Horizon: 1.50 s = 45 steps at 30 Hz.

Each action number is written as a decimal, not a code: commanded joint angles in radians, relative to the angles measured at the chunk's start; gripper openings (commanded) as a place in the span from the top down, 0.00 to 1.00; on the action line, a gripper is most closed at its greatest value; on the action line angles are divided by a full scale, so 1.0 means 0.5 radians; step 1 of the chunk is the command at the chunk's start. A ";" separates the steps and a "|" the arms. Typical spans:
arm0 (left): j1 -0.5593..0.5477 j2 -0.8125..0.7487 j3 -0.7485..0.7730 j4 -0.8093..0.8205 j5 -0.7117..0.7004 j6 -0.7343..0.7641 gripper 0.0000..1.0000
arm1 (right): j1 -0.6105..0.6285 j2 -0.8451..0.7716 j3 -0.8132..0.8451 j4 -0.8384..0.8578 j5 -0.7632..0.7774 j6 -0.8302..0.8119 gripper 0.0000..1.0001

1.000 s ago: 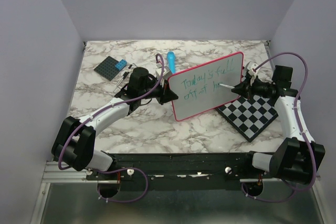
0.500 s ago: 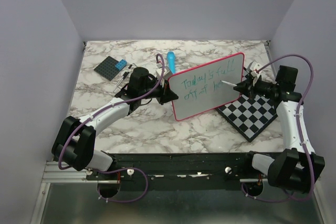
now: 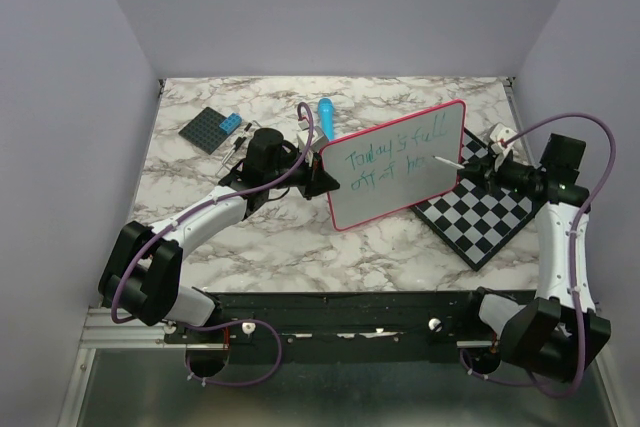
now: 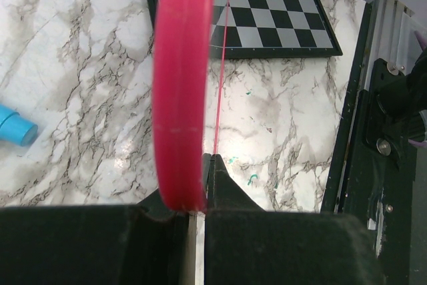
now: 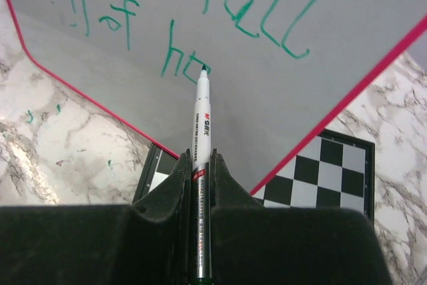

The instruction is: Write a sentence on the whiteboard

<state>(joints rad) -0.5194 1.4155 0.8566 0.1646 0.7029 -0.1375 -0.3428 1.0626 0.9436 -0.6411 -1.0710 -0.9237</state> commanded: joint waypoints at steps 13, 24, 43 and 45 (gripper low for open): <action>-0.020 0.087 -0.032 -0.378 -0.114 0.140 1.00 | -0.121 0.173 -0.019 -0.141 -0.199 -0.217 0.99; -0.020 0.105 -0.029 -0.378 -0.105 0.137 1.00 | -0.121 0.231 -0.019 0.009 -0.174 -0.122 0.99; -0.023 0.120 -0.029 -0.375 -0.102 0.137 1.00 | -0.032 0.344 0.006 0.242 -0.110 0.093 0.99; -0.023 0.124 -0.026 -0.375 -0.102 0.140 1.00 | -0.026 0.366 0.006 0.245 -0.101 0.093 0.99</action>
<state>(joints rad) -0.5194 1.4281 0.8642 0.1593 0.7113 -0.1375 -0.3653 1.2289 0.9348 -0.5491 -1.1229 -0.8902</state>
